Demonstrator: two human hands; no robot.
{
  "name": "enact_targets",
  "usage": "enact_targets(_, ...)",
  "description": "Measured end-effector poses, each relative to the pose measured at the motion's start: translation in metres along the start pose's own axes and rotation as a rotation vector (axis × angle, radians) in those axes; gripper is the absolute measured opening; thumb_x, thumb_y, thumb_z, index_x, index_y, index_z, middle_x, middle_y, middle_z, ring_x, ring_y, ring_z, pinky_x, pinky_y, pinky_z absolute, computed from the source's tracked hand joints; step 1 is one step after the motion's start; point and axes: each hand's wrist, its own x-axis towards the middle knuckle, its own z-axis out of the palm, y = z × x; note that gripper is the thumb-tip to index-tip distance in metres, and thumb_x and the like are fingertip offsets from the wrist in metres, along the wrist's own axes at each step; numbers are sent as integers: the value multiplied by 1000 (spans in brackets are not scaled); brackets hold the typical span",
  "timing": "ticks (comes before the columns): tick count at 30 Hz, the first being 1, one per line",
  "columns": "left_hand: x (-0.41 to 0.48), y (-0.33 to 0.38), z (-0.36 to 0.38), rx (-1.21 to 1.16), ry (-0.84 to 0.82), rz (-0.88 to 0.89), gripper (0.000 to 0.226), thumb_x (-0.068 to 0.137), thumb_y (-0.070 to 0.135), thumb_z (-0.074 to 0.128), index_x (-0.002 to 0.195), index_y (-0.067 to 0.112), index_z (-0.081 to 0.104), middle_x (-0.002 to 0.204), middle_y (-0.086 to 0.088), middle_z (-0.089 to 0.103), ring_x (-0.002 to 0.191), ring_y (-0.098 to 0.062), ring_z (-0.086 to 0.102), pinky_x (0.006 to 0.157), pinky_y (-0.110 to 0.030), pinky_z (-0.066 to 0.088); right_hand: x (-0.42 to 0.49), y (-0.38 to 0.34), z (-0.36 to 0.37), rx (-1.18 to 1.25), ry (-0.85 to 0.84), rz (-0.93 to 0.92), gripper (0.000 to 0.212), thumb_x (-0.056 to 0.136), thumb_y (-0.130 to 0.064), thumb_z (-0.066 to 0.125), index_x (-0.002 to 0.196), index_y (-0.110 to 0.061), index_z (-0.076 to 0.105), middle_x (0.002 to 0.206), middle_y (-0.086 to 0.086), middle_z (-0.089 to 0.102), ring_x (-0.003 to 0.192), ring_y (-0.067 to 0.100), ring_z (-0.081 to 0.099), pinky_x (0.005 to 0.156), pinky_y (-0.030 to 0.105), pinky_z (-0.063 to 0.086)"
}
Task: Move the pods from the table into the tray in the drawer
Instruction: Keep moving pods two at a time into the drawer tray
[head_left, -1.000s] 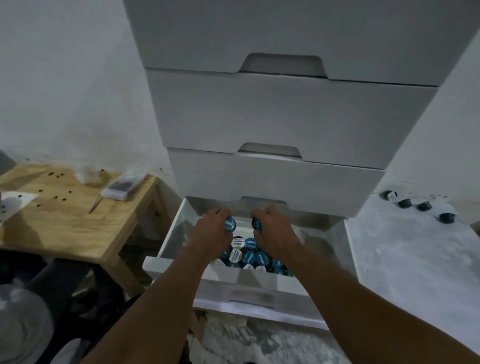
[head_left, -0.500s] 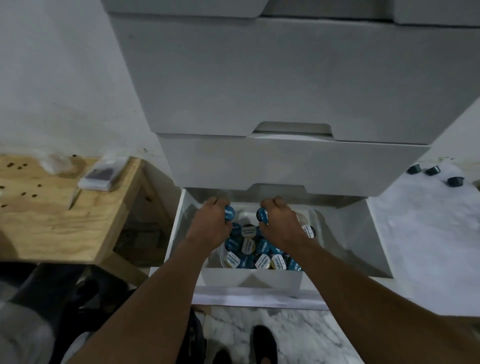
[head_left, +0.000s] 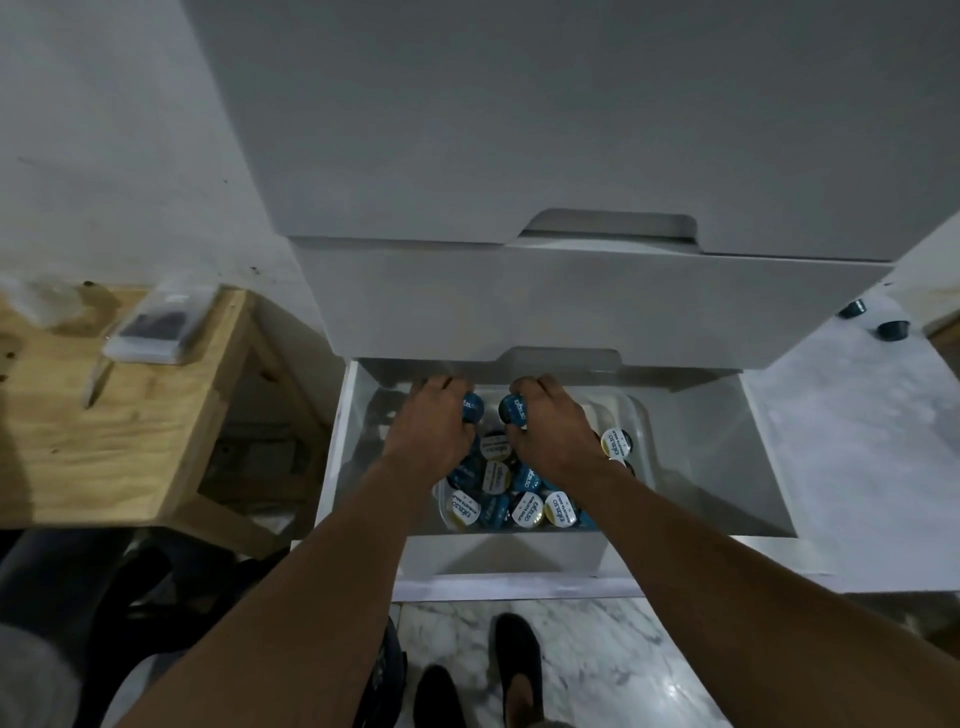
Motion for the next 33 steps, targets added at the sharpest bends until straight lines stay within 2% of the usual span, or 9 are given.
enact_targets(5, 5, -6, 5, 26, -43, -4, 38, 79, 15, 67, 115, 16, 54, 118, -5, 60, 110, -25, 49, 92, -39, 46, 10, -1, 5, -7, -36, 10, 30, 85, -14, 63, 113, -9, 52, 114, 11, 53, 103, 28, 55, 83, 32, 44)
enact_targets(18, 10, -3, 8, 173, -54, 49, 36, 83, 13, 61, 118, 15, 55, 120, -5, 59, 114, -23, 50, 96, -39, 44, 23, -3, 15, -40, -70, 35, 28, 85, -9, 60, 113, -6, 56, 110, 16, 58, 102, 33, 56, 85, 37, 47)
enact_targets(27, 13, -1, 9, 244, -79, 68, 35, 84, 16, 61, 118, 14, 54, 121, -5, 58, 117, -24, 47, 97, -39, 44, 27, 0, 15, -21, -80, 57, 32, 84, -6, 61, 116, -5, 56, 114, 16, 57, 105, 32, 55, 88, 35, 47)
enact_targets(33, 13, -4, 12, 279, -106, 85, 26, 85, 19, 59, 111, 11, 60, 119, -6, 56, 117, -23, 44, 94, -41, 48, 25, 2, 18, -24, -81, 61, 29, 88, -10, 58, 116, -7, 60, 119, 14, 54, 107, 30, 55, 92, 34, 47)
